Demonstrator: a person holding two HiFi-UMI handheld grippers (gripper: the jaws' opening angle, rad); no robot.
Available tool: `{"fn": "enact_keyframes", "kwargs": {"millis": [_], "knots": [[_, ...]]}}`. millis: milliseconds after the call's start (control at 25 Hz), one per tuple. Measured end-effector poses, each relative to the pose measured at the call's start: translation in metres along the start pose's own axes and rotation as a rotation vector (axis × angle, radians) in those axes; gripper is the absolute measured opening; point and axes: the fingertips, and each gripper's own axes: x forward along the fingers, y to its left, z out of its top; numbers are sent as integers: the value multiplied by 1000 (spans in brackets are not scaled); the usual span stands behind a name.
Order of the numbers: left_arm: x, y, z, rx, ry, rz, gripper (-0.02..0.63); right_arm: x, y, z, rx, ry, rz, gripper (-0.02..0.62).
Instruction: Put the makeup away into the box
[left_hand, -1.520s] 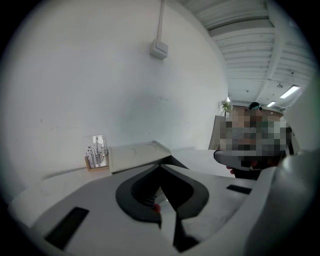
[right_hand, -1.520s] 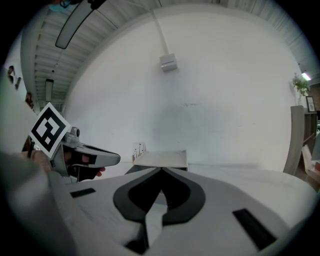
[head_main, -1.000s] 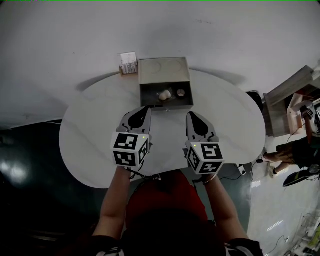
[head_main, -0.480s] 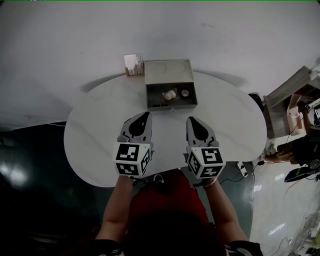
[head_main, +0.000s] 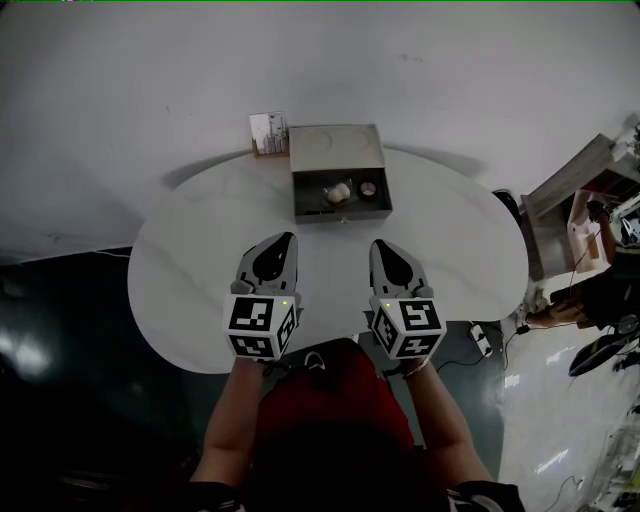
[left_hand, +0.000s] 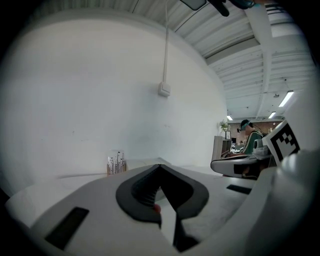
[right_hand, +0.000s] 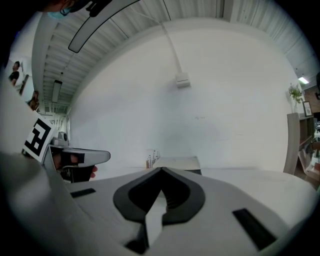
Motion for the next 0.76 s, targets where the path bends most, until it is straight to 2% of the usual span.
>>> {"fn": "enact_keyframes", "kwargs": {"millis": [760], "knots": [[-14, -5, -8, -3, -8, -17, 21, -9, 17, 1, -21, -21, 19, 12]]}}
